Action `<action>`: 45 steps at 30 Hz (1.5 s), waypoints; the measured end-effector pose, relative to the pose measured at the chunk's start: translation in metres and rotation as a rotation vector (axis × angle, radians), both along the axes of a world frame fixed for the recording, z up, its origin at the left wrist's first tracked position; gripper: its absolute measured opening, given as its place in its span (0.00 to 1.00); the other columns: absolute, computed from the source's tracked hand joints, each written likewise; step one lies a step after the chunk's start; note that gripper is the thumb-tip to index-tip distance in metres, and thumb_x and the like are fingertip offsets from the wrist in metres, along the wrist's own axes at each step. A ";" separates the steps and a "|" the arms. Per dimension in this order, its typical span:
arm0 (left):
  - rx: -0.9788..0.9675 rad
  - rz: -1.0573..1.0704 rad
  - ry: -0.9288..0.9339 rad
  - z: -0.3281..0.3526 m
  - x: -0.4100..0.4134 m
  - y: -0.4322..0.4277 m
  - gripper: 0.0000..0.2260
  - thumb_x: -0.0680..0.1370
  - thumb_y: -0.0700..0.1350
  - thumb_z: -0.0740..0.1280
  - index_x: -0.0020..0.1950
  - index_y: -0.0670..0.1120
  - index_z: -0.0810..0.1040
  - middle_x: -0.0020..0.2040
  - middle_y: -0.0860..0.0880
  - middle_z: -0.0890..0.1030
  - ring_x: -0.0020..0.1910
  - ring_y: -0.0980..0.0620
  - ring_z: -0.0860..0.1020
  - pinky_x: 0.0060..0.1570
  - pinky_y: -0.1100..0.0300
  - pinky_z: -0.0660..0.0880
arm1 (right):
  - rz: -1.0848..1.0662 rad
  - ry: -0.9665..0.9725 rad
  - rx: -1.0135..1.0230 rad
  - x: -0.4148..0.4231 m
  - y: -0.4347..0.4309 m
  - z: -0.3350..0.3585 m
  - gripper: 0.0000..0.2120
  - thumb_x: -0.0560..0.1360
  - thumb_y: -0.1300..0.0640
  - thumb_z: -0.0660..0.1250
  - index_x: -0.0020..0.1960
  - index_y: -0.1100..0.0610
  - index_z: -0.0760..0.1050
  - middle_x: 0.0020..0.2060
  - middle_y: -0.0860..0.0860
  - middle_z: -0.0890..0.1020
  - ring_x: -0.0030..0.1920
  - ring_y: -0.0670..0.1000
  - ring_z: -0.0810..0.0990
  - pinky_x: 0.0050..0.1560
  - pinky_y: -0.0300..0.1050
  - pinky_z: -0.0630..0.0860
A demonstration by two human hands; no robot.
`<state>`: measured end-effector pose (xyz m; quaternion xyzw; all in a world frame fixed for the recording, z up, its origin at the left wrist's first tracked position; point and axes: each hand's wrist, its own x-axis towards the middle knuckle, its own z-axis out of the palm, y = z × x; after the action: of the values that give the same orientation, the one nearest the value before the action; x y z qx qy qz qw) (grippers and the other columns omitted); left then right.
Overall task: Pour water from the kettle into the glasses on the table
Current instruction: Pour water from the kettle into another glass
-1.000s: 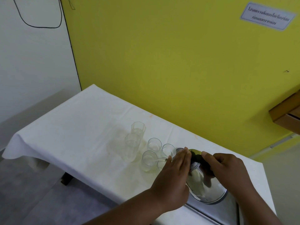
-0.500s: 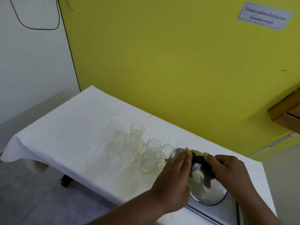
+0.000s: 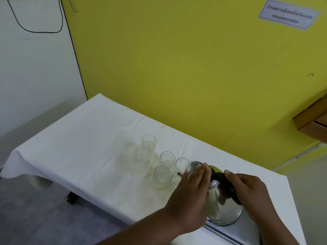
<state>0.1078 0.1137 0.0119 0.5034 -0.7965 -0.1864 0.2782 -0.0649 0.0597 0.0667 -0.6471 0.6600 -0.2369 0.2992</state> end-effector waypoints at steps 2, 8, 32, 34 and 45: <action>-0.040 -0.004 -0.018 0.002 -0.001 -0.001 0.39 0.71 0.38 0.64 0.77 0.41 0.47 0.79 0.41 0.49 0.77 0.45 0.44 0.73 0.42 0.48 | 0.001 -0.155 0.064 -0.002 0.004 -0.005 0.28 0.80 0.50 0.62 0.24 0.61 0.79 0.22 0.57 0.82 0.24 0.53 0.69 0.35 0.45 0.67; -0.156 0.007 -0.067 0.006 -0.005 -0.008 0.36 0.71 0.38 0.64 0.76 0.38 0.51 0.78 0.40 0.53 0.77 0.43 0.47 0.72 0.43 0.47 | -0.163 -0.454 0.066 -0.004 0.002 -0.020 0.26 0.79 0.53 0.63 0.35 0.76 0.78 0.30 0.75 0.78 0.30 0.55 0.68 0.37 0.52 0.61; 0.054 0.095 0.056 -0.001 0.013 -0.066 0.37 0.72 0.35 0.62 0.77 0.39 0.48 0.78 0.42 0.52 0.77 0.46 0.48 0.74 0.46 0.49 | -0.041 0.201 -0.051 0.029 -0.071 0.010 0.30 0.76 0.41 0.65 0.25 0.64 0.73 0.15 0.51 0.73 0.25 0.55 0.74 0.33 0.46 0.69; 0.052 0.087 0.059 -0.001 0.013 -0.067 0.37 0.72 0.35 0.62 0.77 0.39 0.47 0.78 0.42 0.51 0.77 0.46 0.48 0.73 0.46 0.49 | -0.032 0.226 -0.057 0.029 -0.071 0.012 0.30 0.76 0.41 0.65 0.25 0.62 0.73 0.16 0.51 0.73 0.26 0.55 0.74 0.33 0.46 0.69; 0.033 0.058 0.073 0.002 0.013 -0.067 0.37 0.73 0.37 0.63 0.77 0.39 0.47 0.79 0.42 0.51 0.77 0.46 0.48 0.74 0.45 0.49 | -0.024 0.322 -0.102 0.029 -0.068 0.023 0.30 0.75 0.39 0.64 0.29 0.65 0.76 0.27 0.62 0.81 0.34 0.63 0.80 0.39 0.53 0.77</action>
<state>0.1212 0.0468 0.0137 0.5237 -0.7678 -0.2095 0.3040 -0.0358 -0.0086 0.0895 -0.6833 0.6941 -0.1668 0.1534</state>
